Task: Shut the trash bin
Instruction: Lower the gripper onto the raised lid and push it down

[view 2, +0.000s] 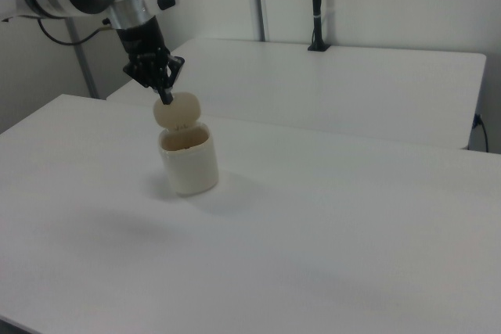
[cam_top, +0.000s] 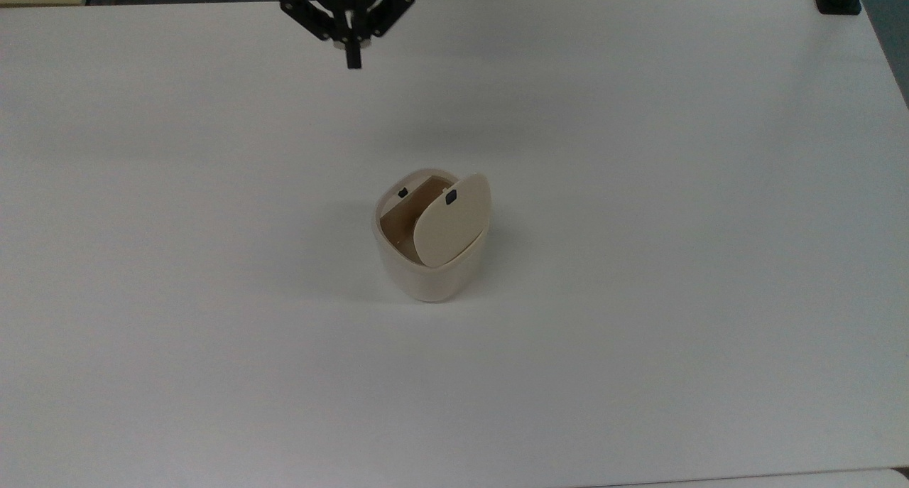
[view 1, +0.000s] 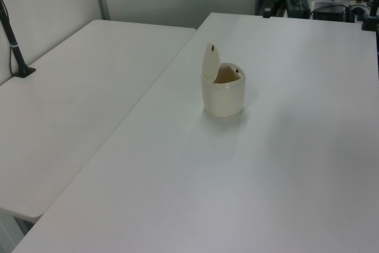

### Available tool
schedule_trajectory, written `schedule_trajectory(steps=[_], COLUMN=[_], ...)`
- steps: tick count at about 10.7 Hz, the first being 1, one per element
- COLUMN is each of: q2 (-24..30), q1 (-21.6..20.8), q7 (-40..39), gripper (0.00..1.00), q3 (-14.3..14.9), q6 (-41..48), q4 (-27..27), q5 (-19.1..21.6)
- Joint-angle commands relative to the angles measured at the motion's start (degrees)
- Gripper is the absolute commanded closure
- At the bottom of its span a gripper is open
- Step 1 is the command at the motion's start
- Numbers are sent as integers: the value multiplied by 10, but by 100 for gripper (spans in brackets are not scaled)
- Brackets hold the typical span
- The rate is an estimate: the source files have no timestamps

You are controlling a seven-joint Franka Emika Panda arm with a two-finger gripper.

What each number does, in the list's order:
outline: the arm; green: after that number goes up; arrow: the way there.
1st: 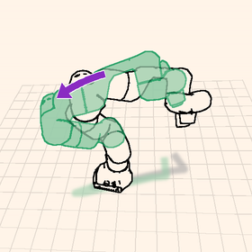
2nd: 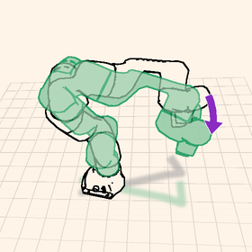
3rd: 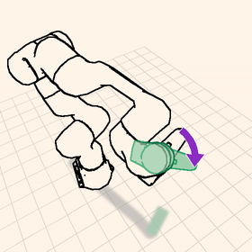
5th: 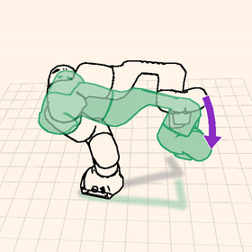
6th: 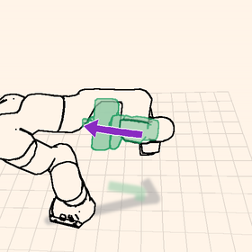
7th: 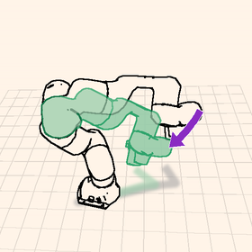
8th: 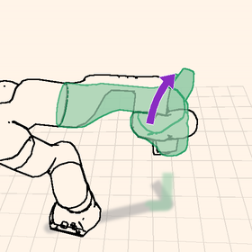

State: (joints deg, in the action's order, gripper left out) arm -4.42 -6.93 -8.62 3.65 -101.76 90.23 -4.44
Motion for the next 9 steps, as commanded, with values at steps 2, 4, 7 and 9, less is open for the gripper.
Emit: schedule_trajectory(steps=[2,4,7,9], q2=[-33,-47,-74,-96], q1=[-54,-64,-79,-83], q7=[0,23,26,26], gripper=[100,100,99,100], q3=[3,3,3,2], q6=[-149,-215,-291,-327], q4=[2,2,2,2], q5=[7,13,11,9])
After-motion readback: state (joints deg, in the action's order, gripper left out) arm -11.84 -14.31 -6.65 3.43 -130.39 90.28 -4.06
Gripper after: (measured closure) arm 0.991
